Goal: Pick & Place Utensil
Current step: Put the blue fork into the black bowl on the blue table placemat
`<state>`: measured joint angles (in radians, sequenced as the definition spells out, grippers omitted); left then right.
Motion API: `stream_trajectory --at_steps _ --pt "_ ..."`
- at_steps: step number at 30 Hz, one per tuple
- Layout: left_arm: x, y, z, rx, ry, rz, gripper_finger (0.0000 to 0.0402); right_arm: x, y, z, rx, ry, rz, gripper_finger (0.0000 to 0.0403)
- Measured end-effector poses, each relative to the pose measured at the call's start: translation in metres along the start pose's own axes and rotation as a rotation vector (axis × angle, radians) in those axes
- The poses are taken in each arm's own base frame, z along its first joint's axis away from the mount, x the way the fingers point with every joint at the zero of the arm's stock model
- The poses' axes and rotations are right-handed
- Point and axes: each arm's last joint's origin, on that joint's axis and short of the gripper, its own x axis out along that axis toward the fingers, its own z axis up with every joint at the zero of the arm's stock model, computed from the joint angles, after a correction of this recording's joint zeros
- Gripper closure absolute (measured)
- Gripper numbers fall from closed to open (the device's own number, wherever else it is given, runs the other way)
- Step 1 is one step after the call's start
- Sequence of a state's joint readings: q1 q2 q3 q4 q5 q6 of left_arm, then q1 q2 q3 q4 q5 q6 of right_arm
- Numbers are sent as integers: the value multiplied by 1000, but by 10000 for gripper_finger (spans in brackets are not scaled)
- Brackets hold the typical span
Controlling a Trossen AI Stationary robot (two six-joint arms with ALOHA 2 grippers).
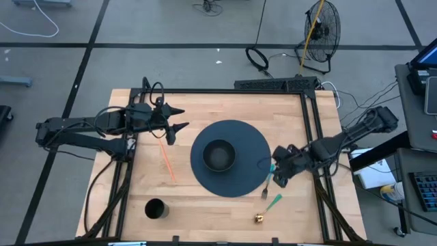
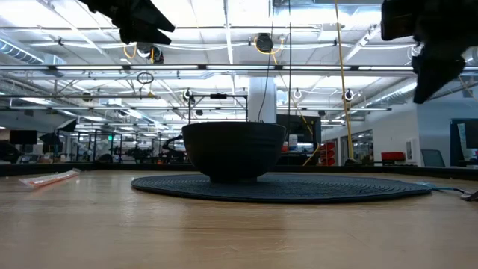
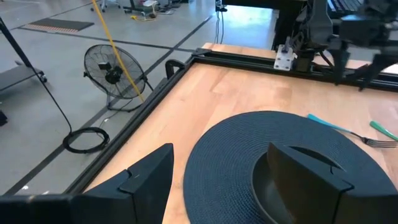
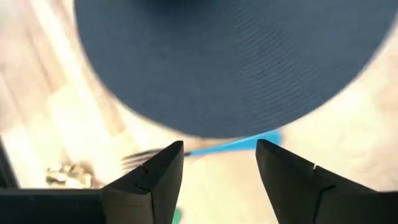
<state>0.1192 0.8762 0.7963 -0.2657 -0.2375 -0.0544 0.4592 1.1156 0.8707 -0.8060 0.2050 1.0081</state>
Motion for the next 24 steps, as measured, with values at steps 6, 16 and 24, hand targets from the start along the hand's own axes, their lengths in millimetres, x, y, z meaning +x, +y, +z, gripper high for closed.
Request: stream_trajectory --at_steps 6,16,24 --pt "0 0 -1 -5 6 0 135 12 20 -14 -26 27 35 233" --pt "0 0 -1 -33 8 -2 135 27 14 -19 189 14 -94 255" --pt "0 -1 -2 -33 21 -6 135 53 12 -12 284 129 -23 243"
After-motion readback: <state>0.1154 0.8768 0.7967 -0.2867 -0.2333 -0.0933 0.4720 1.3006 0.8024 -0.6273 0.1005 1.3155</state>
